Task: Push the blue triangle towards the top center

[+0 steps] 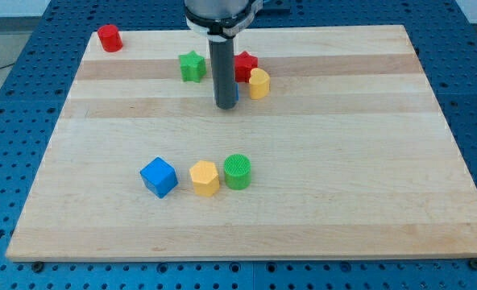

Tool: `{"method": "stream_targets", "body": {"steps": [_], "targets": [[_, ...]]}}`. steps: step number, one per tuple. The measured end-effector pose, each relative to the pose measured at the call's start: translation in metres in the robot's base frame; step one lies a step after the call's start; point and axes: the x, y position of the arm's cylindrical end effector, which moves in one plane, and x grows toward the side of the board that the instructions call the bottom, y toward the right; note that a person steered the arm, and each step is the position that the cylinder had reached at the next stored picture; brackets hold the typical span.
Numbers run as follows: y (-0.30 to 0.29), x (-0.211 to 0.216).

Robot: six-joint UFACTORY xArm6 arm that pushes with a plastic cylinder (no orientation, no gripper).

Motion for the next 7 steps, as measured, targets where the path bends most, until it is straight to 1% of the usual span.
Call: {"method": "stream_targets", "body": {"steps": [5, 6, 7], "targets": [[0.007, -0.081], [0.005, -0.087], [-0.011, -0.087]]}}
